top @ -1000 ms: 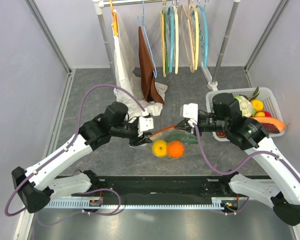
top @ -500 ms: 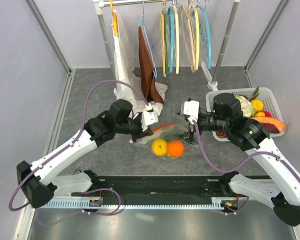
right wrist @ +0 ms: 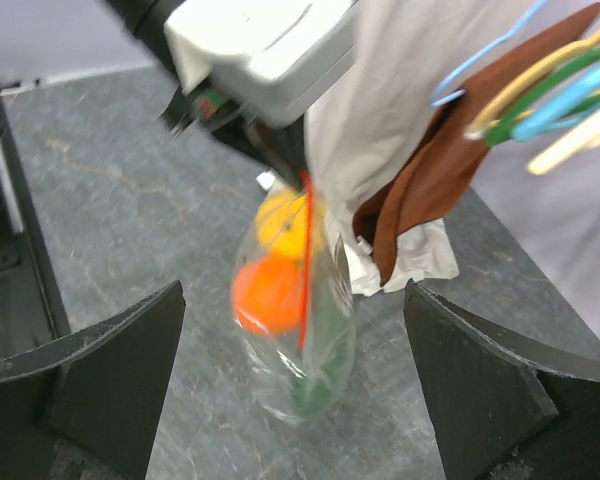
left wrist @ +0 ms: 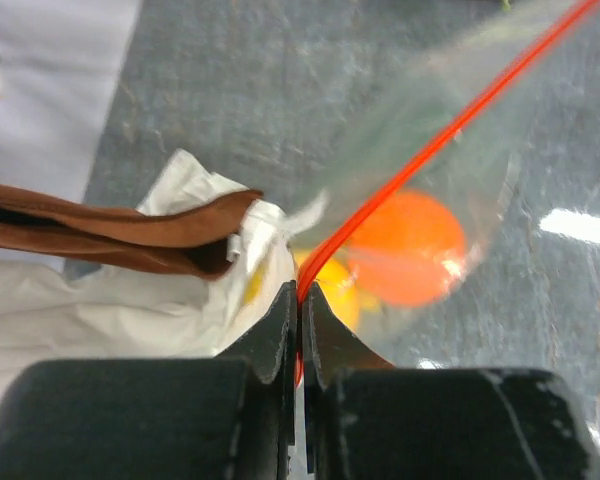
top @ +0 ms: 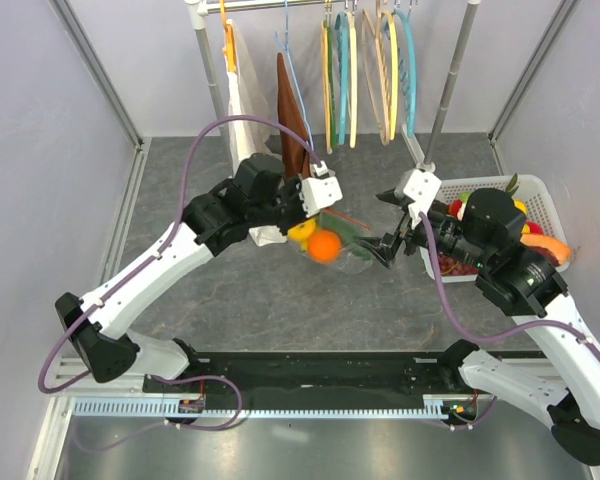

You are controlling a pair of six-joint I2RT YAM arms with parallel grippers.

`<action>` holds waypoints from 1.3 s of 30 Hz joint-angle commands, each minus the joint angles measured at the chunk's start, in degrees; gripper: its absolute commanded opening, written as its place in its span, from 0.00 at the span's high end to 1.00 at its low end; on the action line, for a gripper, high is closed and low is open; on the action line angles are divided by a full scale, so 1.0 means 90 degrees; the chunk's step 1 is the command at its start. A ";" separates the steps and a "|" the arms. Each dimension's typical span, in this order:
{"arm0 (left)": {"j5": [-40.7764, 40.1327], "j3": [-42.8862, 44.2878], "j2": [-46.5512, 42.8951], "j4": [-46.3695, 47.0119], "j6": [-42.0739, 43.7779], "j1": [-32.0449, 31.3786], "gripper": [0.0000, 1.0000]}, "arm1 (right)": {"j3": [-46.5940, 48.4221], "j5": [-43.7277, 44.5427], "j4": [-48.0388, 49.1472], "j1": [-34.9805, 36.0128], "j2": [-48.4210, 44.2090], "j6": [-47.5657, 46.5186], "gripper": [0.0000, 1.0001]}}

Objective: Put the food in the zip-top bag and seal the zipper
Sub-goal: Place the zipper food storage bag at the center of the board, then reset both arms

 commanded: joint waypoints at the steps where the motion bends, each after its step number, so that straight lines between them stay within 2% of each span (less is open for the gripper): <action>1: -0.0378 -0.0583 -0.0052 -0.0245 -0.0071 -0.0468 0.98 | 0.0139 0.0579 0.0349 -0.0051 -0.0134 0.0466 0.02; 2: -0.0418 -0.1117 -0.0033 -0.0216 -0.0170 -0.0596 0.98 | 0.0090 0.0560 0.0340 -0.0041 -0.0174 0.0485 0.02; 6: -0.0292 -0.2030 0.0181 -0.0187 -0.0911 -0.1182 0.98 | -0.0095 0.0579 0.0301 -0.0041 -0.0330 0.0612 0.02; 10: 0.0399 -0.2275 0.0649 -0.0177 -0.1691 -0.1602 0.95 | -0.0067 0.0725 0.0213 -0.0041 -0.0408 0.0680 0.02; 13: 0.0898 -0.2324 0.0991 -0.0109 -0.1976 -0.1632 0.93 | -0.0057 0.0823 0.0164 -0.0041 -0.0399 0.0690 0.02; 15: 0.0920 -0.2334 0.1138 0.0008 -0.2065 -0.1632 0.93 | -0.0105 0.0911 0.0096 -0.0031 -0.0409 0.0710 0.02; 18: 0.0774 -0.2344 0.1178 0.0087 -0.2017 -0.1632 0.86 | -0.0213 0.1038 -0.0002 -0.0051 -0.0486 0.0710 0.02; 21: 0.0588 -0.2344 0.0613 0.0058 -0.1890 -0.1719 0.35 | -0.0281 0.1194 -0.0090 -0.0041 -0.0584 0.0700 0.02; 22: 0.0559 -0.2266 0.0437 -0.0107 -0.1860 -0.1759 0.01 | -0.0291 0.1243 -0.0090 -0.0041 -0.0642 0.0719 0.02; 24: 0.0587 -0.2149 -0.0158 -0.0322 -0.1763 -0.1788 0.00 | -0.0369 0.1253 -0.0090 -0.0060 -0.0701 0.0885 0.02; 29: 0.0500 -0.1923 -0.1252 -0.1025 -0.0894 -0.1720 0.00 | -0.0632 0.0521 -0.0051 -0.0519 -0.0770 0.1178 0.02; 32: 0.0685 -0.1729 -0.1741 -0.1425 -0.0825 -0.1418 0.00 | -0.0701 0.0540 -0.0138 -0.0646 -0.0751 0.1218 0.02; 35: 0.0734 -0.1212 -0.1801 -0.1641 -0.1312 -0.0745 0.00 | -0.0682 0.0764 -0.0324 -0.0850 -0.0634 0.1344 0.02; 39: 0.1192 -0.0879 -0.1908 -0.1671 -0.2259 0.0834 0.00 | -0.1023 0.0998 -0.0363 -0.1222 -0.0691 0.1520 0.02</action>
